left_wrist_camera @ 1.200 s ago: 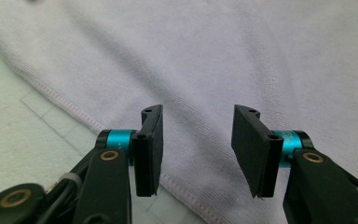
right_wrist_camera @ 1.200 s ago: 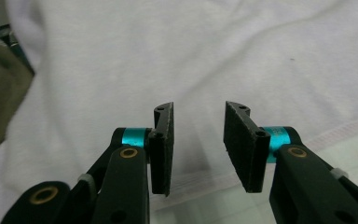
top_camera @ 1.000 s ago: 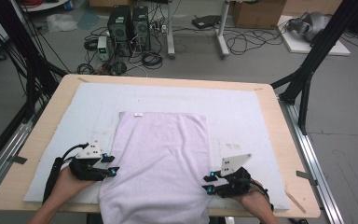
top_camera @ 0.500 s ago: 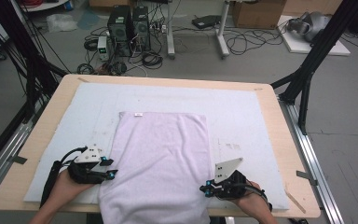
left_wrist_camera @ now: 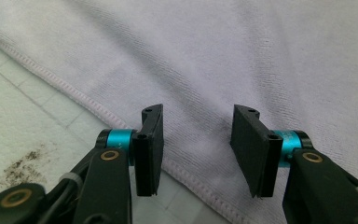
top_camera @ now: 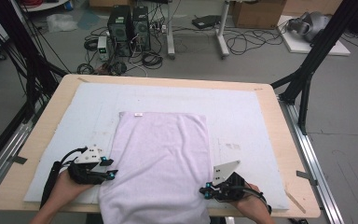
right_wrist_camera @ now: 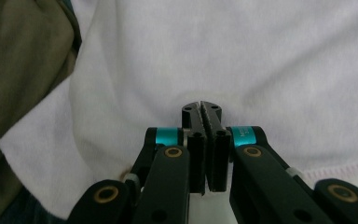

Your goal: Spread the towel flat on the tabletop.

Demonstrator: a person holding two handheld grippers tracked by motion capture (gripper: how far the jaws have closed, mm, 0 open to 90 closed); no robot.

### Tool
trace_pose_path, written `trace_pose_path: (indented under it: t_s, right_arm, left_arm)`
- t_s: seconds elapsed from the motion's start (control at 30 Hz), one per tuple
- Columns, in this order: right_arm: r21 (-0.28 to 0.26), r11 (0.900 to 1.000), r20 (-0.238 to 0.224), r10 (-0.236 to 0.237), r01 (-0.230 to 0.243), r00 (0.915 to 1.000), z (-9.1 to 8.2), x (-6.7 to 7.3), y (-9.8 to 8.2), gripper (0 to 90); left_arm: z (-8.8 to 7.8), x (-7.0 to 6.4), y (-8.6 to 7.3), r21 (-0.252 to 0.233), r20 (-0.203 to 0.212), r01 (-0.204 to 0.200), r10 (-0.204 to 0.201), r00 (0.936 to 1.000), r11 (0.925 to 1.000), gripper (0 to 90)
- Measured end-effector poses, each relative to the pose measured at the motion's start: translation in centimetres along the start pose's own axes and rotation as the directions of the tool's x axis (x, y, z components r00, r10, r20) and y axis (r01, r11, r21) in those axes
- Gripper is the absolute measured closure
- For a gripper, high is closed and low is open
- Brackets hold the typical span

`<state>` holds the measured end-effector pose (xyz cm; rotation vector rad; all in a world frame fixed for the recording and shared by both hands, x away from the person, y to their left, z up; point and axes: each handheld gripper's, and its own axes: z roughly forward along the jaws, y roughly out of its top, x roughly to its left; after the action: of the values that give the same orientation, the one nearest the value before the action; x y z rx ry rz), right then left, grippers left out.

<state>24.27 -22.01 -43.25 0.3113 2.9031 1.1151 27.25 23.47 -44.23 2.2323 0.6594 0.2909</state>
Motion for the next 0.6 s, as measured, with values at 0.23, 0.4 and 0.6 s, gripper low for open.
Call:
trace_pose_path:
  t_s: [0.23,0.4,0.6]
  right_arm:
    - [-0.010,0.999,-0.014,-0.041,0.040,0.9991,1.3,-0.5,2.9,89.4]
    - [0.007,0.998,-0.015,-0.064,0.064,0.9979,2.6,-1.1,4.7,89.4]
    - [-0.020,0.998,0.027,-0.051,0.052,0.9983,2.7,-1.0,3.4,77.3]
  left_arm:
    - [0.0,0.0,0.0,-0.004,0.000,-0.002,0.002,1.0000,1.0000,54.1]
    - [0.0,0.0,0.0,-0.002,0.000,0.002,-0.002,1.0000,1.0000,54.1]
    - [0.0,-0.1,-0.1,-0.006,-0.003,0.003,-0.003,1.0000,1.0000,53.8]
